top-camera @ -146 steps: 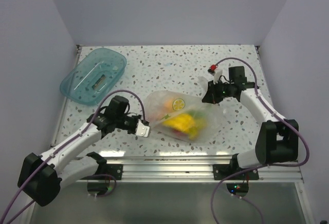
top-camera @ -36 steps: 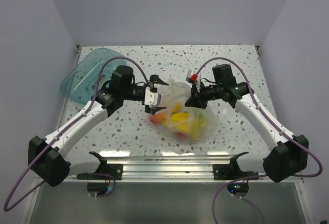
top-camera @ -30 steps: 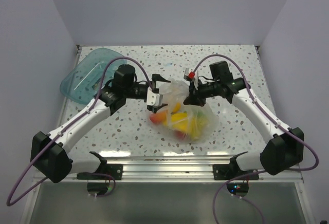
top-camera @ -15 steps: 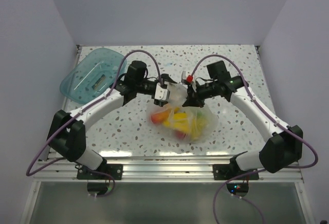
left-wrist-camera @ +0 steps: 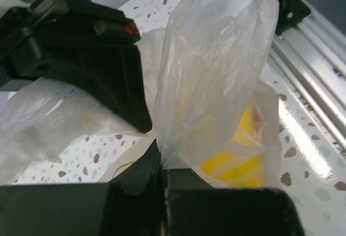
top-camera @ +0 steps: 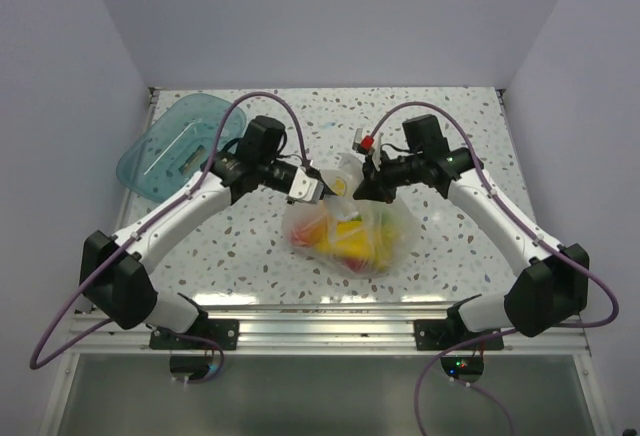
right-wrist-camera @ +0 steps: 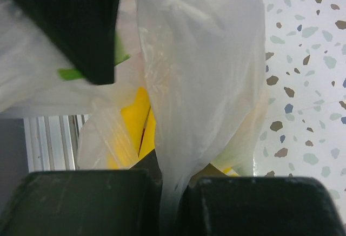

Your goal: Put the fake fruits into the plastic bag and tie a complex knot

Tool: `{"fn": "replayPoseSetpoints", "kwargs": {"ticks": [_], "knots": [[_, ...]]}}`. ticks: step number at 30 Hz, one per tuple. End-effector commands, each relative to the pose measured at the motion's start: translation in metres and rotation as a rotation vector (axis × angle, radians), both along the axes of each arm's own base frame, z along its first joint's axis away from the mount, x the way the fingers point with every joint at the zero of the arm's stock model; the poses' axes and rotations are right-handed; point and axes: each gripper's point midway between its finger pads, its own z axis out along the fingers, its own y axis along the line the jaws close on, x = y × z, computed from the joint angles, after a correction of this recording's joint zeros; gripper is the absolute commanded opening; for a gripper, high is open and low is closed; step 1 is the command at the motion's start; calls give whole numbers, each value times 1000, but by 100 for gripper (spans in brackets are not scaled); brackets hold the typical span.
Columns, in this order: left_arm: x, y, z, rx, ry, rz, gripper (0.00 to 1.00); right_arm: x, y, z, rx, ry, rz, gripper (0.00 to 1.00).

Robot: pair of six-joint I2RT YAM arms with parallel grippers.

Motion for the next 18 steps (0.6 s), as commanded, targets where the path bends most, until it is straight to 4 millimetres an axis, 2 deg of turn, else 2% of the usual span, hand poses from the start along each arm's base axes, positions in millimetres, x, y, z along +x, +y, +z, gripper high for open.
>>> {"fn": "replayPoseSetpoints", "kwargs": {"ticks": [1, 3, 4, 5, 6, 7, 8, 14, 15, 17, 18], "knots": [[-34, -5, 15, -39, 139, -74, 0, 10, 4, 10, 19, -11, -42, 0], [-28, -12, 22, -71, 244, -22, 0, 5, 4, 9, 11, -11, -20, 0], [-26, -14, 17, -69, 287, -3, 0, -1, 3, 9, 4, -21, 3, 0], [-20, -19, 25, -106, 276, 7, 0, -5, 3, 8, 1, -26, 20, 0], [-19, -20, 25, -101, 361, 41, 0, -8, 2, 8, 0, -29, 30, 0], [-17, -20, 20, -99, 400, 58, 0, -14, 1, 8, -1, -35, 53, 1], [-13, -23, 24, -119, 398, 59, 0, -16, 0, 8, -1, -39, 63, 4], [3, -22, 13, -93, 576, 155, 0, -27, -2, 9, 11, -63, 102, 30], [8, -23, 10, -86, 601, 170, 0, -28, -2, 10, 16, -61, 105, 41], [10, -24, 5, -68, 678, 201, 0, -29, -1, 13, 26, -59, 105, 55], [10, -24, 3, -60, 703, 202, 0, -30, 0, 14, 33, -56, 102, 58]]}}
